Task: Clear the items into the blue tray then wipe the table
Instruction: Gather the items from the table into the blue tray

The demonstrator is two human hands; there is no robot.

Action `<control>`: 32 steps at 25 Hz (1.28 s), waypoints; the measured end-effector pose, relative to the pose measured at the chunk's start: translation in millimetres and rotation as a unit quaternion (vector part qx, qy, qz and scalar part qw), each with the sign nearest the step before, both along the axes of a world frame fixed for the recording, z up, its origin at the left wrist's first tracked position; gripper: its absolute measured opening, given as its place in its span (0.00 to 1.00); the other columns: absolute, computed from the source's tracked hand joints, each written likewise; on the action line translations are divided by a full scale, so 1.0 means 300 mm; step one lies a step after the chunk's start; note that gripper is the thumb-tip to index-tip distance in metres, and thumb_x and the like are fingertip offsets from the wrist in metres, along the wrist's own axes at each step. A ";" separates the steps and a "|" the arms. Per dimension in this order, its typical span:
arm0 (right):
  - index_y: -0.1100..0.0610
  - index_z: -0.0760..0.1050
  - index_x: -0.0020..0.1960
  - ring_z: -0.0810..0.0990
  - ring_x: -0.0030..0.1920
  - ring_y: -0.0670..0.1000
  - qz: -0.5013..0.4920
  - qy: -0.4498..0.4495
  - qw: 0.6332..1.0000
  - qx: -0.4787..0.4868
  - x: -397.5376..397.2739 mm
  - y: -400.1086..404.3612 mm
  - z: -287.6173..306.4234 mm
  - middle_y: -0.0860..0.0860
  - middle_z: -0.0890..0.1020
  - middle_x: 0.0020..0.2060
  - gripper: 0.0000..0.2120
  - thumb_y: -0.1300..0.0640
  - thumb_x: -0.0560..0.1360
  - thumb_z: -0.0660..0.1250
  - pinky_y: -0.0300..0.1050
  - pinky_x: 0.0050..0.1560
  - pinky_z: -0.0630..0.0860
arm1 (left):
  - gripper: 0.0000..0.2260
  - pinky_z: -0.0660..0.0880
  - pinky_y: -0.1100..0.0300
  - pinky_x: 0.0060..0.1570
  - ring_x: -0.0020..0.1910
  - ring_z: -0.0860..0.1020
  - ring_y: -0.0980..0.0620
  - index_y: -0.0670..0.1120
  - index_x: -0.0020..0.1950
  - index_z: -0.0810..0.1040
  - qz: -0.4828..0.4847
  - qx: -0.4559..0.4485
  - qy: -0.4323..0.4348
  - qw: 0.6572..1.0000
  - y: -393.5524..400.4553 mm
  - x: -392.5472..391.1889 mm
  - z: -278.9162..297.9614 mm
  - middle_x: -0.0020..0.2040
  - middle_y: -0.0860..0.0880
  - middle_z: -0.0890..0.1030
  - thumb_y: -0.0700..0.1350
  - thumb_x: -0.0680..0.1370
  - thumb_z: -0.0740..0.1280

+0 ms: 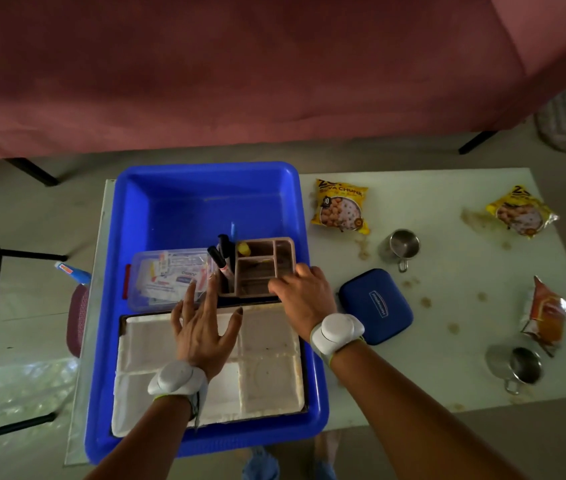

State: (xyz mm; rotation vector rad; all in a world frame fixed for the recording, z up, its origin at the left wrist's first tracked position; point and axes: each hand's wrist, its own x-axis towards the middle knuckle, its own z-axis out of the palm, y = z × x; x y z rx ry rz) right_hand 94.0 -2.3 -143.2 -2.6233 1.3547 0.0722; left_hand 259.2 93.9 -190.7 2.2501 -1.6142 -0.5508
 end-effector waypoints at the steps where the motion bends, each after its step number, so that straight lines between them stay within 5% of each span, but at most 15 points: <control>1: 0.52 0.77 0.44 0.77 0.48 0.57 0.002 0.005 1.000 0.015 -0.006 0.007 -0.007 0.49 0.84 0.39 0.06 0.61 0.69 0.67 0.51 0.46 0.72 | 0.35 0.49 0.46 0.71 0.76 0.50 0.48 0.49 0.77 0.51 -0.007 -0.004 0.000 1.000 0.002 0.003 -0.003 0.74 0.53 0.57 0.64 0.74 0.49; 5: 0.50 0.70 0.58 0.66 0.59 0.55 0.000 -0.037 0.995 0.095 -0.061 0.006 -0.018 0.48 0.81 0.53 0.13 0.57 0.75 0.61 0.53 0.54 0.58 | 0.34 0.48 0.47 0.72 0.76 0.51 0.48 0.48 0.77 0.53 -0.008 -0.011 -0.016 1.000 0.013 -0.013 -0.018 0.76 0.49 0.57 0.63 0.74 0.50; 8: 0.51 0.65 0.64 0.71 0.58 0.57 -0.028 -0.098 0.995 0.023 -0.148 0.030 -0.016 0.53 0.76 0.58 0.20 0.51 0.74 0.63 0.55 0.55 0.69 | 0.33 0.45 0.48 0.73 0.77 0.46 0.48 0.48 0.77 0.51 0.015 -0.011 -0.032 0.999 0.022 -0.081 0.014 0.78 0.46 0.51 0.60 0.76 0.50; 10: 0.51 0.63 0.66 0.70 0.62 0.60 -0.157 -0.086 0.984 -0.012 -0.229 0.049 -0.037 0.58 0.70 0.64 0.24 0.51 0.73 0.66 0.57 0.56 0.73 | 0.32 0.39 0.50 0.73 0.77 0.41 0.50 0.50 0.78 0.47 -0.019 -0.007 -0.023 1.000 0.028 -0.168 0.050 0.79 0.50 0.45 0.59 0.76 0.50; 13: 0.48 0.50 0.75 0.52 0.74 0.67 -0.360 0.031 0.918 0.162 -0.374 0.040 -0.082 0.63 0.50 0.75 0.42 0.43 0.69 0.70 0.64 0.70 0.60 | 0.30 0.41 0.46 0.74 0.77 0.40 0.51 0.50 0.78 0.46 -0.109 0.015 -0.032 0.993 0.022 -0.320 0.064 0.79 0.51 0.43 0.59 0.78 0.49; 15: 0.45 0.41 0.76 0.42 0.74 0.68 -0.388 0.069 0.889 0.234 -0.463 0.025 -0.118 0.63 0.40 0.75 0.53 0.37 0.64 0.73 0.68 0.71 0.51 | 0.30 0.42 0.44 0.73 0.76 0.37 0.52 0.50 0.78 0.44 -0.106 0.047 -0.036 0.993 0.011 -0.400 0.045 0.78 0.52 0.39 0.60 0.79 0.47; 18: 0.41 0.38 0.75 0.46 0.73 0.69 -0.397 0.040 0.869 0.291 -0.510 -0.003 -0.143 0.62 0.43 0.75 0.60 0.35 0.58 0.76 0.71 0.69 0.53 | 0.30 0.41 0.43 0.73 0.77 0.37 0.50 0.51 0.78 0.42 -0.071 0.065 -0.043 0.994 0.009 -0.447 0.016 0.78 0.52 0.38 0.60 0.78 0.46; 21: 0.43 0.43 0.74 0.63 0.62 0.64 -0.382 0.021 0.899 0.215 -0.505 0.001 -0.134 0.61 0.60 0.66 0.57 0.37 0.57 0.75 0.59 0.60 0.69 | 0.30 0.42 0.44 0.73 0.77 0.40 0.50 0.51 0.78 0.44 -0.072 0.057 -0.061 0.994 0.016 -0.441 0.016 0.78 0.52 0.41 0.60 0.78 0.46; 24: 0.46 0.49 0.72 0.64 0.61 0.64 -0.361 -0.138 0.919 0.071 -0.476 0.022 -0.090 0.61 0.63 0.65 0.52 0.40 0.56 0.74 0.56 0.56 0.73 | 0.30 0.38 0.46 0.73 0.77 0.39 0.54 0.51 0.78 0.43 -0.056 0.062 -0.014 0.996 0.009 -0.433 0.043 0.78 0.54 0.41 0.61 0.78 0.45; 27: 0.48 0.52 0.71 0.63 0.66 0.65 -0.239 -0.272 0.932 0.022 -0.372 0.022 -0.012 0.61 0.58 0.69 0.51 0.42 0.56 0.75 0.51 0.52 0.73 | 0.30 0.39 0.46 0.73 0.76 0.39 0.55 0.52 0.77 0.41 0.008 0.049 0.007 0.999 0.020 -0.374 0.067 0.77 0.55 0.40 0.60 0.77 0.44; 32: 0.47 0.55 0.70 0.62 0.67 0.65 0.032 -0.218 0.975 0.022 -0.005 0.002 0.132 0.61 0.60 0.68 0.46 0.38 0.57 0.70 0.62 0.59 0.73 | 0.32 0.46 0.40 0.72 0.77 0.45 0.51 0.48 0.77 0.48 0.184 0.018 -0.033 0.982 0.103 -0.063 0.047 0.79 0.51 0.48 0.59 0.76 0.48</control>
